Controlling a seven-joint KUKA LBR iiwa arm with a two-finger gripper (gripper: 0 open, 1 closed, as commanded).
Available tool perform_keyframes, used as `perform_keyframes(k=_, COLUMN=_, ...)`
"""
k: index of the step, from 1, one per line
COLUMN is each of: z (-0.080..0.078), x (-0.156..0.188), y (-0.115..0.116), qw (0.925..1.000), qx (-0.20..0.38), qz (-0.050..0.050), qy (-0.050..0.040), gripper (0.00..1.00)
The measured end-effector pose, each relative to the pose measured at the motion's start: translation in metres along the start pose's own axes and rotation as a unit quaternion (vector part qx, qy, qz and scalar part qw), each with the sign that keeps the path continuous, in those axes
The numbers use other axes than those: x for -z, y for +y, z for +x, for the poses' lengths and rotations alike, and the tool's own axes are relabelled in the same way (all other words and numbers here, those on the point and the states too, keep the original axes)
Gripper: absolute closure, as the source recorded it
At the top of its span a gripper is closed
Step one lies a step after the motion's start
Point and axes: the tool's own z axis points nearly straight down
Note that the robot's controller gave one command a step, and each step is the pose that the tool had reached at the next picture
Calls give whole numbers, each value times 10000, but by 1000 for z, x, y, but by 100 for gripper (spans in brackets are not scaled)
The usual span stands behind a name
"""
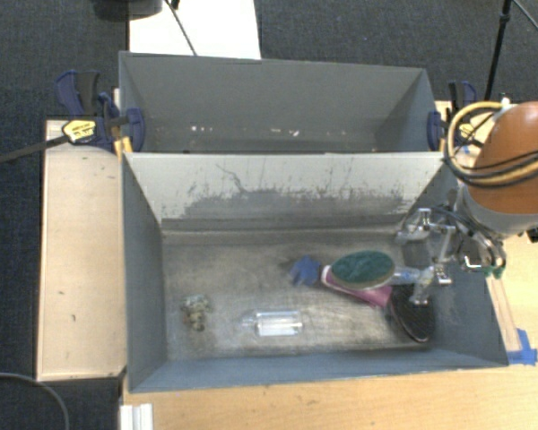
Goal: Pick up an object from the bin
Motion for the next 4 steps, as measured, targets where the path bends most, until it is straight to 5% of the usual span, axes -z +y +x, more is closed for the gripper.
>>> perform_keyframes(k=1, z=-6, x=-100, y=9, qw=9949, qx=-1009, qz=5, qy=-57, gripper=0)
perform_keyframes(k=2, z=-9, x=-96, y=8, qw=9951, qx=-981, qz=10, qy=-114, gripper=100)
perform_keyframes(k=3, z=8, x=54, y=-3, qw=9999, qx=-100, qz=18, qy=-81, gripper=100)
perform_keyframes(k=4, z=10, x=50, y=-2, qw=10000, qx=-91, qz=8, qy=-39, gripper=0)
